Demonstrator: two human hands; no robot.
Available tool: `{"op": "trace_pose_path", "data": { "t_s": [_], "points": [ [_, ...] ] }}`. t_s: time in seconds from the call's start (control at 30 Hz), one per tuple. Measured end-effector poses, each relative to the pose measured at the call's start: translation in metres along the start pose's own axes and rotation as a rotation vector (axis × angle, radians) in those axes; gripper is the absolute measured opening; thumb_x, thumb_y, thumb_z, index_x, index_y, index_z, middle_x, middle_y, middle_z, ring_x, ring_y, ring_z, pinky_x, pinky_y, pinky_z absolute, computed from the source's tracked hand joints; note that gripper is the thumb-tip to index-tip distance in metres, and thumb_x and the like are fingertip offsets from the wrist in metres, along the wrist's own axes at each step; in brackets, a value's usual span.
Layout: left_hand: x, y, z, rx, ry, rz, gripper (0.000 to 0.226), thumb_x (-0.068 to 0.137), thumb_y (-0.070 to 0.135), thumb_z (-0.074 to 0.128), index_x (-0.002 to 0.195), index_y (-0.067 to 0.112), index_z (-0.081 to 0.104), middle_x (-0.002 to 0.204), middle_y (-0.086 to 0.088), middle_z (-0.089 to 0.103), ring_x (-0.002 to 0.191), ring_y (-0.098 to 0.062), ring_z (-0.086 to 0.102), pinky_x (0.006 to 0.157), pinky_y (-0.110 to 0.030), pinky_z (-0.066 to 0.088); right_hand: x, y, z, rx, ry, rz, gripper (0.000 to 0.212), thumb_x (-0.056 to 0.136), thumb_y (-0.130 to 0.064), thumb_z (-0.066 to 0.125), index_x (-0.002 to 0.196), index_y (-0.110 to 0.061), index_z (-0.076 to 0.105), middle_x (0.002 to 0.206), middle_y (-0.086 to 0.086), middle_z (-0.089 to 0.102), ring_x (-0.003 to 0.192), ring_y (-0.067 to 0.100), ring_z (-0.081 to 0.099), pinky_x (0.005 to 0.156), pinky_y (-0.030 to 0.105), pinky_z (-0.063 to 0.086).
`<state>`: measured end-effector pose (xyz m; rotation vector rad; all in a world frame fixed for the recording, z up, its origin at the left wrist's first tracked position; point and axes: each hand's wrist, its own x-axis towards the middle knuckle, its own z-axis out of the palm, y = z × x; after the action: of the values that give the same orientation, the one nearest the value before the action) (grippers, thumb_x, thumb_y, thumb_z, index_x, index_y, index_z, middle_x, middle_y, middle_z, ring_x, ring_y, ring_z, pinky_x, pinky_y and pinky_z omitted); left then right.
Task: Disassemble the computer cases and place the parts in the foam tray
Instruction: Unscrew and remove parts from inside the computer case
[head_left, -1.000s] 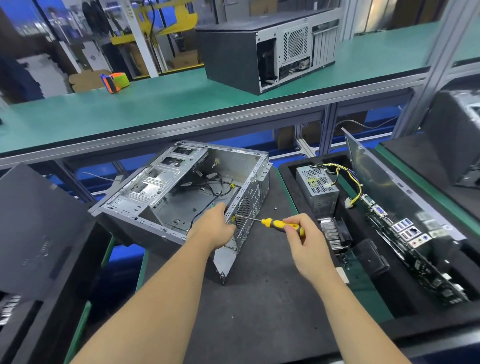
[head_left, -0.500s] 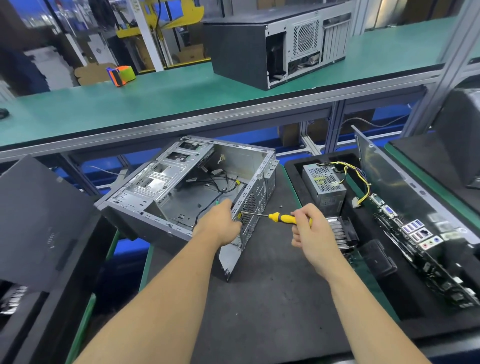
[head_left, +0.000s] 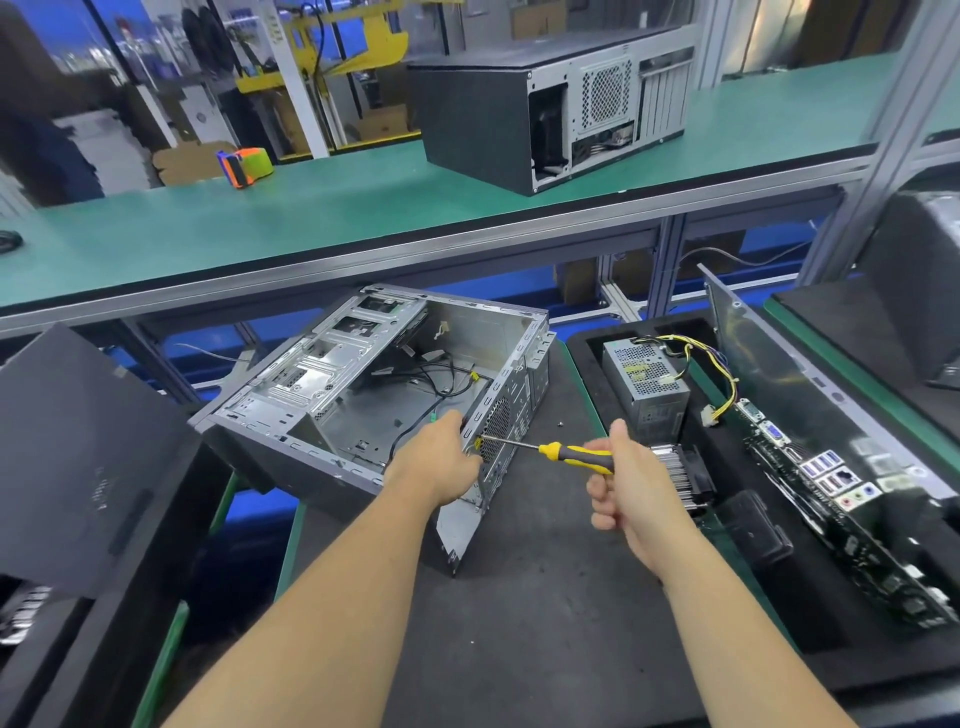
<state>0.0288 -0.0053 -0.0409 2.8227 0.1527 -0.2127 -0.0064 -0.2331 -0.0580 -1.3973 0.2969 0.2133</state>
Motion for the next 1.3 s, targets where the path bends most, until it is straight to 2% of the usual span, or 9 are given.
{"op": "trace_pose_path", "data": {
  "t_s": [0.1,0.2,0.4,0.57,0.67,0.87,1.0,1.13,1.3],
  "points": [
    [0.001,0.000,0.000,-0.010,-0.006,0.003,0.025,0.093,0.035,0.060,0.107,0.021,0.046,0.094,-0.002,0.059,0.087,-0.029,0.061,0.083,-0.046,0.055,0.003,0.003,-0.001,-0.020,-0.035,0.045,0.035,0.106,-0.040,0.039,0.091,-0.012,0.053,0.054,-0.005,0.027,0.046,0.013,0.016,0.043,0.022,0.017],
    [0.001,0.001,-0.001,-0.019,-0.013,0.001,0.025,0.093,0.034,0.060,0.111,0.021,0.047,0.098,-0.003,0.060,0.090,-0.029,0.062,0.085,-0.047,0.055,-0.004,0.004,-0.002,-0.301,-0.025,-0.292,0.027,0.105,-0.031,0.044,0.090,-0.009,0.050,0.058,-0.010,0.039,0.053,0.015,0.026,0.050,0.030,0.024],
    [-0.001,0.002,-0.003,-0.035,-0.026,-0.003,0.028,0.093,0.034,0.061,0.115,0.021,0.048,0.104,-0.004,0.061,0.093,-0.031,0.063,0.088,-0.048,0.055,-0.010,0.007,-0.014,-0.656,-0.097,-0.717,0.013,0.101,-0.009,0.053,0.096,-0.019,0.060,0.071,-0.027,0.051,0.059,0.003,0.042,0.056,0.012,0.032],
    [-0.002,0.002,-0.002,-0.032,-0.012,0.007,0.025,0.093,0.034,0.061,0.112,0.021,0.049,0.099,-0.004,0.062,0.088,-0.029,0.063,0.085,-0.048,0.056,-0.013,0.013,-0.007,-0.397,0.085,-0.529,0.016,0.094,-0.017,0.067,0.095,-0.033,0.071,0.074,-0.011,0.061,0.059,0.006,0.049,0.059,0.013,0.039],
    [-0.002,0.003,-0.003,-0.026,-0.009,0.008,0.026,0.093,0.034,0.061,0.113,0.021,0.049,0.099,-0.004,0.062,0.089,-0.029,0.064,0.086,-0.048,0.056,-0.012,0.009,0.004,-0.056,0.096,-0.297,0.008,0.094,-0.023,0.069,0.099,-0.028,0.071,0.078,0.013,0.062,0.060,0.014,0.058,0.063,0.032,0.055],
    [-0.001,0.001,-0.001,-0.030,-0.008,0.010,0.026,0.094,0.033,0.059,0.114,0.022,0.048,0.100,-0.002,0.063,0.088,-0.028,0.063,0.085,-0.048,0.056,0.000,0.001,0.003,0.038,0.032,0.142,0.042,0.103,-0.053,0.039,0.091,-0.013,0.049,0.054,-0.003,0.031,0.044,0.012,0.019,0.041,0.021,0.019],
    [-0.001,0.002,-0.001,-0.032,-0.017,0.004,0.025,0.094,0.033,0.059,0.113,0.023,0.048,0.103,-0.003,0.063,0.091,-0.029,0.063,0.087,-0.048,0.055,-0.004,0.010,0.002,0.001,-0.013,-0.137,0.023,0.107,-0.029,0.042,0.090,-0.014,0.048,0.057,-0.008,0.033,0.048,0.011,0.023,0.041,0.024,0.024],
    [-0.001,0.001,-0.001,-0.037,-0.016,-0.005,0.023,0.093,0.034,0.060,0.109,0.022,0.048,0.103,-0.003,0.062,0.094,-0.031,0.062,0.088,-0.047,0.055,-0.011,0.014,-0.013,-0.466,-0.112,-0.498,0.020,0.102,-0.015,0.051,0.090,-0.031,0.053,0.063,-0.018,0.048,0.059,0.009,0.035,0.055,0.018,0.034],
    [-0.001,0.002,-0.002,-0.028,-0.016,-0.001,0.026,0.093,0.035,0.061,0.109,0.021,0.047,0.100,-0.004,0.062,0.092,-0.031,0.062,0.087,-0.048,0.055,-0.018,0.016,-0.009,-0.489,-0.136,-0.576,0.037,0.096,-0.009,0.061,0.104,-0.045,0.055,0.094,-0.014,0.054,0.076,0.004,0.052,0.069,0.011,0.040]
  ]
}}
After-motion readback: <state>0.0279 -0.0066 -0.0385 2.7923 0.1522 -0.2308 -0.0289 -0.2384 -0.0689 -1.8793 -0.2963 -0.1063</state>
